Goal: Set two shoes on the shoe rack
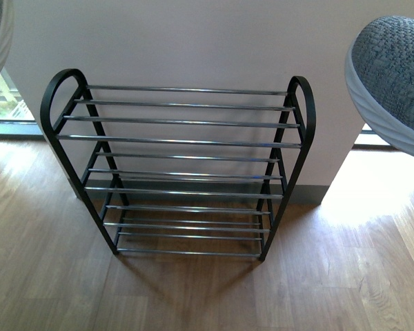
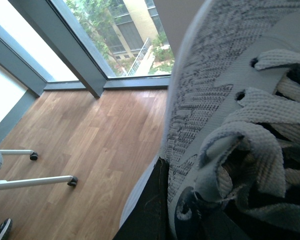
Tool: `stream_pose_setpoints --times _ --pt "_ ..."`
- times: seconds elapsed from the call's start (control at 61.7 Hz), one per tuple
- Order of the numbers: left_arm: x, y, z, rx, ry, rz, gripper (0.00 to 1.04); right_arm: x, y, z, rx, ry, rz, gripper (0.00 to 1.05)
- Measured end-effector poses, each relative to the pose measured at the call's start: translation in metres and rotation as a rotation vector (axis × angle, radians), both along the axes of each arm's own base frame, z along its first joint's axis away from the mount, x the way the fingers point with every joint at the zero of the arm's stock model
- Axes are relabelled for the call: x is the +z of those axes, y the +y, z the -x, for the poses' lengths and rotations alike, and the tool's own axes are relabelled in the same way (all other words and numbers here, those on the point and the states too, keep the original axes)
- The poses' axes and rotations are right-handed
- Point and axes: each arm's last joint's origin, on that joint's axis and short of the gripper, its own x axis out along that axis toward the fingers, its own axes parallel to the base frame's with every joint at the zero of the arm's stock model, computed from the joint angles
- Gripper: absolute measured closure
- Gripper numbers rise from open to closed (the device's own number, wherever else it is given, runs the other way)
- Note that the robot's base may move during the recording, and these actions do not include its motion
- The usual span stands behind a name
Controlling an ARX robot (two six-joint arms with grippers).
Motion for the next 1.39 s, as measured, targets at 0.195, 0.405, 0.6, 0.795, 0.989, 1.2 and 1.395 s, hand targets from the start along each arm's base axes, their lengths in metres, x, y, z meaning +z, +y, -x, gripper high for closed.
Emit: stream_pose_setpoints --times 0.195,0.405,0.6,0.795,0.989,1.2,1.395 --pt "-0.0003 -0.0017 0.0002 -0.030 0.005 0.011 1.03 0.0003 -0.0006 0.0002 -0.018 -0.002 0.005 1.04" --pt "-0.0001 -0.0012 0.0002 -0.019 0.004 0.004 1.03 0.0003 -0.0006 0.0002 -0.016 -0.002 0.004 1.04" --pt "-0.0003 -0.0018 0.0002 -0.031 0.006 0.008 1.03 0.0009 -0.0005 0.0007 -0.011 -0.006 0.003 1.04" --pt "-0.0002 0.0001 -0.0001 -0.003 0.002 -0.001 1.03 0.0006 -0.0004 0.0004 -0.013 -0.004 0.004 1.04" --pt "-0.0005 -0.0012 0.0001 -0.021 0.006 0.005 1.03 0.0004 0.0002 0.0003 -0.001 -0.003 0.001 1.04" --pt "-0.0003 -0.0003 0.0001 -0.006 0.003 -0.001 1.03 0.0003 -0.0007 0.0002 -0.020 -0.002 0.005 1.04" --pt "-0.0005 -0.0024 0.0003 -0.044 0.009 0.013 1.03 0.0006 -0.0004 0.0004 -0.015 -0.004 0.004 1.04"
